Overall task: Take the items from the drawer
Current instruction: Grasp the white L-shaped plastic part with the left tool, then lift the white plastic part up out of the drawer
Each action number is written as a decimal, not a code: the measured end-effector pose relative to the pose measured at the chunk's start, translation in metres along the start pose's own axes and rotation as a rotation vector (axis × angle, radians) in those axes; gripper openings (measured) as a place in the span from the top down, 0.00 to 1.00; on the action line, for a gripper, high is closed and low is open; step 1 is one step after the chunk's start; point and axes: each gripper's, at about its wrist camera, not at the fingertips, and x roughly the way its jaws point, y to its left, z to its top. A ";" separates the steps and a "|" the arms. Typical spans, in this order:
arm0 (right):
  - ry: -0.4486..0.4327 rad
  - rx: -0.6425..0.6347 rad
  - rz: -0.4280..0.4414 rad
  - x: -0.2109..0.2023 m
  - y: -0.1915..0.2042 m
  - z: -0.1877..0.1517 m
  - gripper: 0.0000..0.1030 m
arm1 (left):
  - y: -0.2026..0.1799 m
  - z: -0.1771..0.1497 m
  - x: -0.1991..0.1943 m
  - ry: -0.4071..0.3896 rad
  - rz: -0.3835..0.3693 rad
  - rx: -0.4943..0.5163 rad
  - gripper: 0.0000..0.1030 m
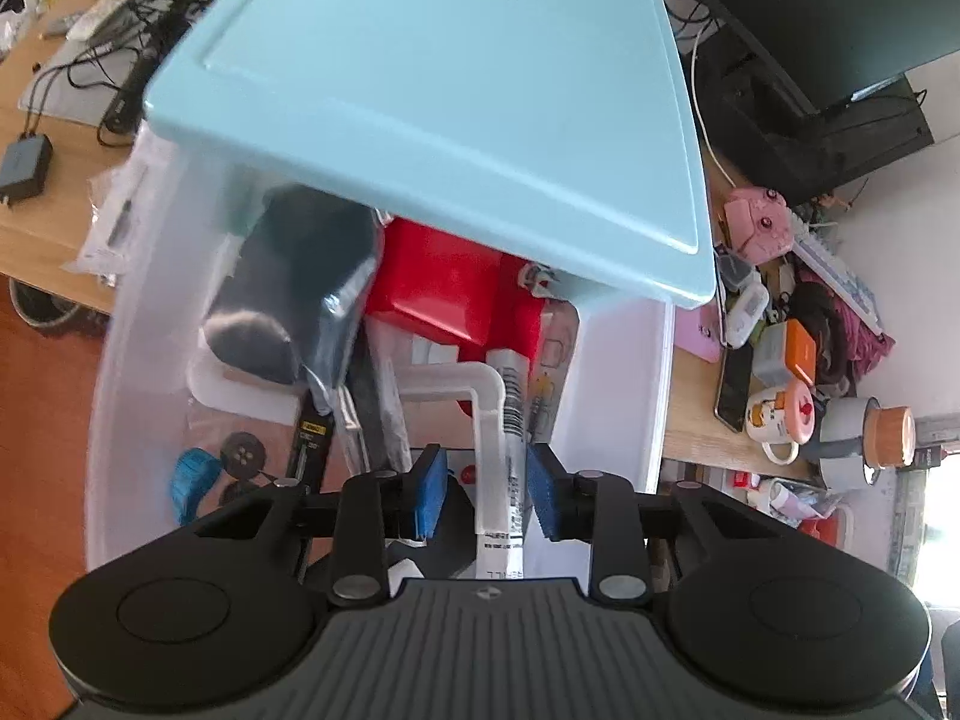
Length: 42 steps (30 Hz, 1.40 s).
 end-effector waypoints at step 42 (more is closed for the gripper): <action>0.033 -0.067 0.076 0.014 0.056 -0.003 0.00 | 0.038 -0.010 -0.133 -0.213 -0.131 0.020 0.89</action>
